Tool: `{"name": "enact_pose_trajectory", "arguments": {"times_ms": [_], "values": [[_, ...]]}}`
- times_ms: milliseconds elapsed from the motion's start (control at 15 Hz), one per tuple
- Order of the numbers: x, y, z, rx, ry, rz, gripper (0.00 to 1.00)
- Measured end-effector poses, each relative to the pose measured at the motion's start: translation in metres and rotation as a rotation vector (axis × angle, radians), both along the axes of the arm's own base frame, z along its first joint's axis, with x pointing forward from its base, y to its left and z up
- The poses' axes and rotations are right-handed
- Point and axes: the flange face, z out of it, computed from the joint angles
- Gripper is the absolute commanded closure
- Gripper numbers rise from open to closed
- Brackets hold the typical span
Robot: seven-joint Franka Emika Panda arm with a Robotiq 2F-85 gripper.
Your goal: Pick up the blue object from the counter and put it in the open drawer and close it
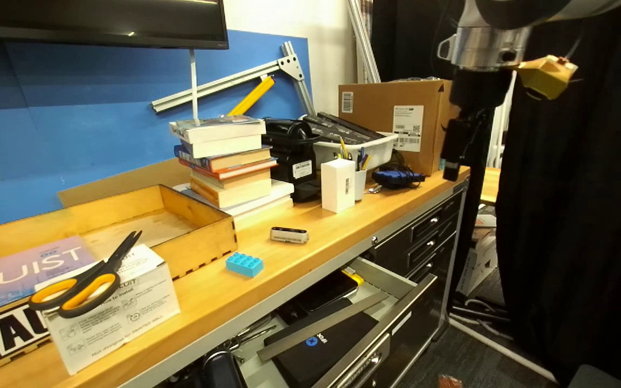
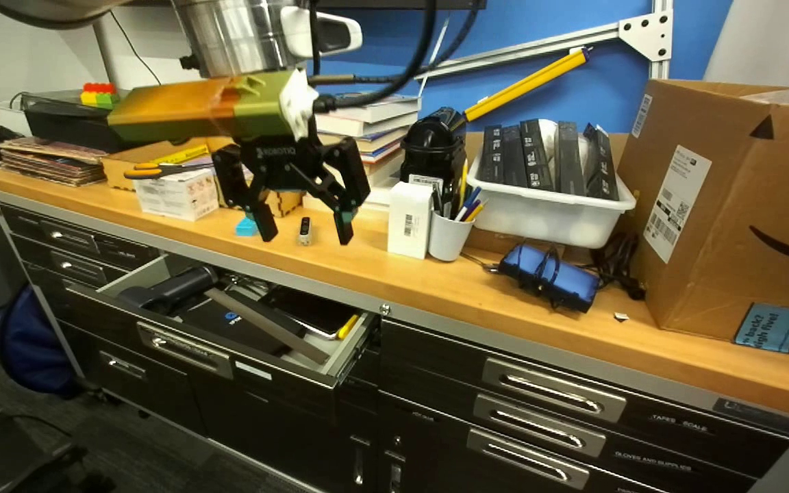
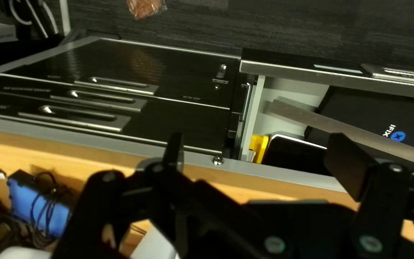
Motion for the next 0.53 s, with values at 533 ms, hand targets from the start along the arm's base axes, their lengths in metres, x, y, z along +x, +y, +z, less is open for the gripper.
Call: {"name": "enact_pose_trajectory", "arguments": {"times_ms": [533], "values": [[0.093,0.162,-0.051,-0.063,0.183,0.339,0.00]]}}
